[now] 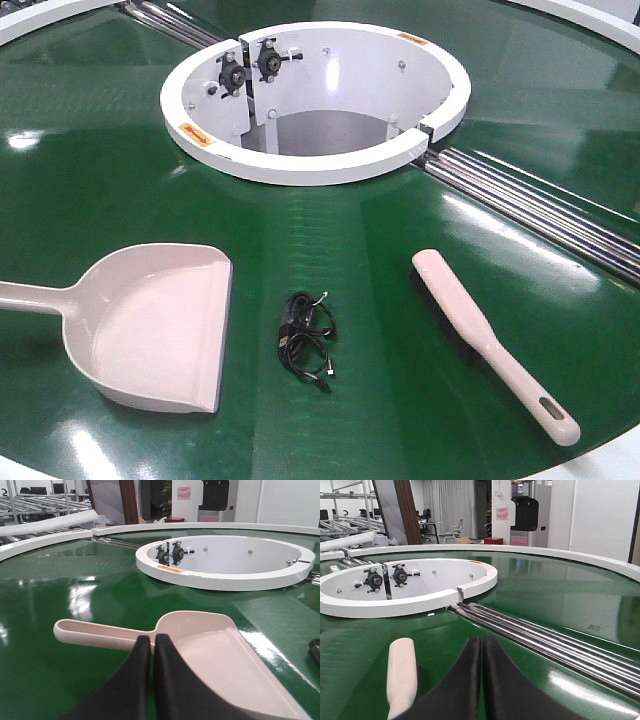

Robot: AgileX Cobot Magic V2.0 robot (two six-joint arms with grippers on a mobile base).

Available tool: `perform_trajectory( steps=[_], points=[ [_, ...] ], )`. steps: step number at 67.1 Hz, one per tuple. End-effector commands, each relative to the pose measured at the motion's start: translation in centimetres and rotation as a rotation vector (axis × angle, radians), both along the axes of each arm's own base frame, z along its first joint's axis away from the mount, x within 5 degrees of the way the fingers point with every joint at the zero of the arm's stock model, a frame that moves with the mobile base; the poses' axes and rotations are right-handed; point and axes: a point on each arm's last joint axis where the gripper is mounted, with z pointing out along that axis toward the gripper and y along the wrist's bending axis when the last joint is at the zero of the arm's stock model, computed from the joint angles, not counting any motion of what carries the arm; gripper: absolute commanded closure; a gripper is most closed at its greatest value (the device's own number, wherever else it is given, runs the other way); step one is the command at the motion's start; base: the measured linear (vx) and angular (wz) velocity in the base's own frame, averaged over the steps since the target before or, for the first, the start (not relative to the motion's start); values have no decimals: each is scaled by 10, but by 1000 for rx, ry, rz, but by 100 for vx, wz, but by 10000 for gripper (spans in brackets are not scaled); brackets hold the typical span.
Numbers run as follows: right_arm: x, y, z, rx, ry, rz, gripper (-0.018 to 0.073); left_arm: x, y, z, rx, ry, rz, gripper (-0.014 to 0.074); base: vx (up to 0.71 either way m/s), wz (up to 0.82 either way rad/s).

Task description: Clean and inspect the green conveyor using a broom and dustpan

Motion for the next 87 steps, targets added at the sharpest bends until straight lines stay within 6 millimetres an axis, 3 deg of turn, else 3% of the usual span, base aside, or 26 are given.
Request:
perform_trajectory(
  steps=[1, 68, 75, 87],
  points=[
    [-1, 0, 6, -13, -79, -4, 568, -1, 0, 5, -12, -80, -1, 603, 0, 0],
    [-1, 0, 6, -13, -79, -4, 568, -1, 0, 8, -12, -118, -1, 603, 0, 0],
    [-1, 0, 6, -13, -79, -4, 568, -3, 0, 21, -28, -223, 0, 603, 0, 0],
    [-1, 0, 6, -13, -79, -4, 568, -10, 1, 73, -31, -350, 0, 603, 0, 0]
  ],
)
